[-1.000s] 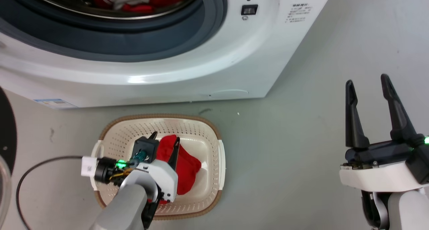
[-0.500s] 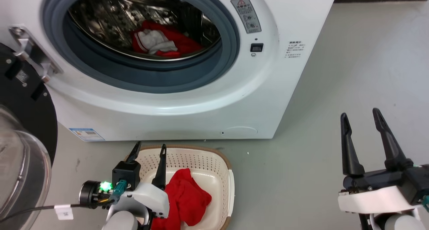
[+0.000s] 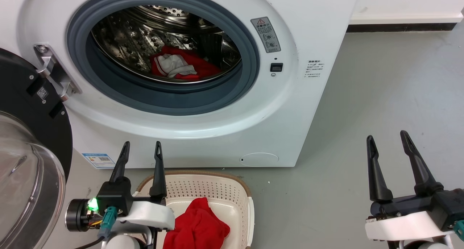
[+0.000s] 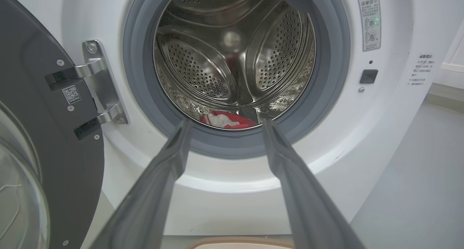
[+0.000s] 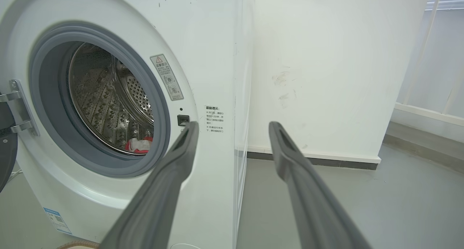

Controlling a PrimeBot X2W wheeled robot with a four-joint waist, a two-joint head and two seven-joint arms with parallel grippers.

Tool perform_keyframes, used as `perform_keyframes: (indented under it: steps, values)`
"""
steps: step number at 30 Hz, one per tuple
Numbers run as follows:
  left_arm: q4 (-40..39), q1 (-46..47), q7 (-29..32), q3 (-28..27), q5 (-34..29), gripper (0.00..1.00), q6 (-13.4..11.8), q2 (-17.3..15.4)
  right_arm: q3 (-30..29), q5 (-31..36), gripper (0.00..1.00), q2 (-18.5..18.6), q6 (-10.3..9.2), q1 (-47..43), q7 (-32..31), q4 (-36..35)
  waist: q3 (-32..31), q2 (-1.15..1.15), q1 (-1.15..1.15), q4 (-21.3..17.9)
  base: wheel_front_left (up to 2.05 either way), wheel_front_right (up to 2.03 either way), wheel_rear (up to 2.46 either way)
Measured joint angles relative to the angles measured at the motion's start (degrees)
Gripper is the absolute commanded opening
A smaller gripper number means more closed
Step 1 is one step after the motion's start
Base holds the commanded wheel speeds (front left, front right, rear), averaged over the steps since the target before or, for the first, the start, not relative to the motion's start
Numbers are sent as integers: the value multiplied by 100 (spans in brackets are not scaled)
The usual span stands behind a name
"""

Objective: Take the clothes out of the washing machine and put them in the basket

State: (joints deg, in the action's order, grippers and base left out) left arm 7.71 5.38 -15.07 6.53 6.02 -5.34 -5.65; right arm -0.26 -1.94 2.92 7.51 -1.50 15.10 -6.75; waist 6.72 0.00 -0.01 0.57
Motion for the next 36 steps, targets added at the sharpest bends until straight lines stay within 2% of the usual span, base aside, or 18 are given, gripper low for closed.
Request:
perform_keyframes:
  steps: [9,14,19,29,36]
  values:
    - [-424,-39,0,-332,-188,100,90,142,15,-9,100,0,0,17,-1,-20,112,0,1,-76,0,0,0]
    - [-260,264,0,-520,-183,100,196,187,23,-20,100,0,0,133,-1,-52,282,0,1,-134,0,0,0]
    - [215,1012,0,-661,-183,100,441,174,60,-52,100,0,0,344,-1,-93,573,0,2,-206,0,0,0]
    - [1523,3000,0,-853,-347,100,781,-332,44,-166,100,0,0,898,-1,-235,1417,0,2,-504,0,0,0]
    - [2743,4576,19,-804,-430,100,900,-753,-46,-330,100,2,0,1227,-1,-324,2118,0,3,-765,0,0,0]
